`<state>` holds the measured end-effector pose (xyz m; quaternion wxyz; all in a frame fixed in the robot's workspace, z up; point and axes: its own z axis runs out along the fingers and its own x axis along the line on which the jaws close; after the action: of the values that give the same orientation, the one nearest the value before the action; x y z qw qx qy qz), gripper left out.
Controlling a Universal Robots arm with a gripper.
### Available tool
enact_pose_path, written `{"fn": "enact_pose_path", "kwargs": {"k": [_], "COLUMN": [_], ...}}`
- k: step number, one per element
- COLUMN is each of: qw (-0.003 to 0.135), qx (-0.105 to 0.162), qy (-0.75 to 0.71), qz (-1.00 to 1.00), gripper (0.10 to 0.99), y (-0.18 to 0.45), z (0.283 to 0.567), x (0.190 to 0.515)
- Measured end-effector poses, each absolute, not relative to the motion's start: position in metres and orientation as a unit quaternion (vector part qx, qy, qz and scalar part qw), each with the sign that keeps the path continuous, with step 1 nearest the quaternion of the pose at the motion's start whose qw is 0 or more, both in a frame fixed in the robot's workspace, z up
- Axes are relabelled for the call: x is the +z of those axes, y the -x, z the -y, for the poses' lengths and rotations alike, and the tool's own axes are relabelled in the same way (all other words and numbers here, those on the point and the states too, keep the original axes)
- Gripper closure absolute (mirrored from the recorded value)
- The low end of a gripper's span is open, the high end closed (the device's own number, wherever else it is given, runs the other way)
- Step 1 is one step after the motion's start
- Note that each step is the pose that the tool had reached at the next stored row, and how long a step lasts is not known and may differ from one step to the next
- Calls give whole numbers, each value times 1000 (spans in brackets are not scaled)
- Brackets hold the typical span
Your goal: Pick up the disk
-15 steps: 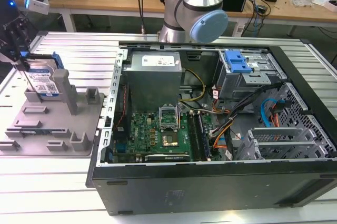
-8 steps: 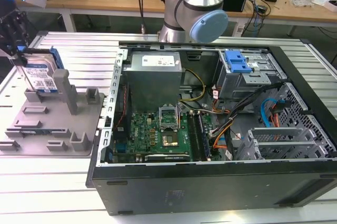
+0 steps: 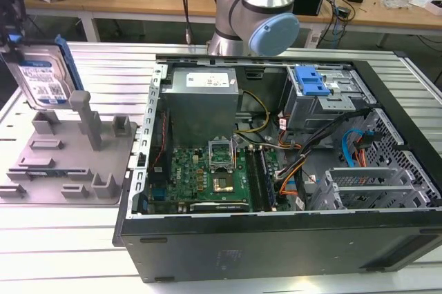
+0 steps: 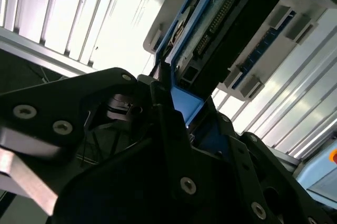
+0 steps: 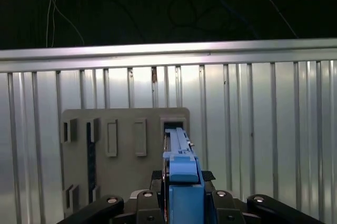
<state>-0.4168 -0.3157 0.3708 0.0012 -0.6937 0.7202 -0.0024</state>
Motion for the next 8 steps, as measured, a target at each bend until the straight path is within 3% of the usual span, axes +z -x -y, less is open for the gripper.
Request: {"fn": "enact_pose_path", "kwargs": {"k": [8], "qw": [2], "qx": [-2], "qy": [694], "qz": [-720], "gripper": [718], "y": [417], "z": [316], "x": [417]}}
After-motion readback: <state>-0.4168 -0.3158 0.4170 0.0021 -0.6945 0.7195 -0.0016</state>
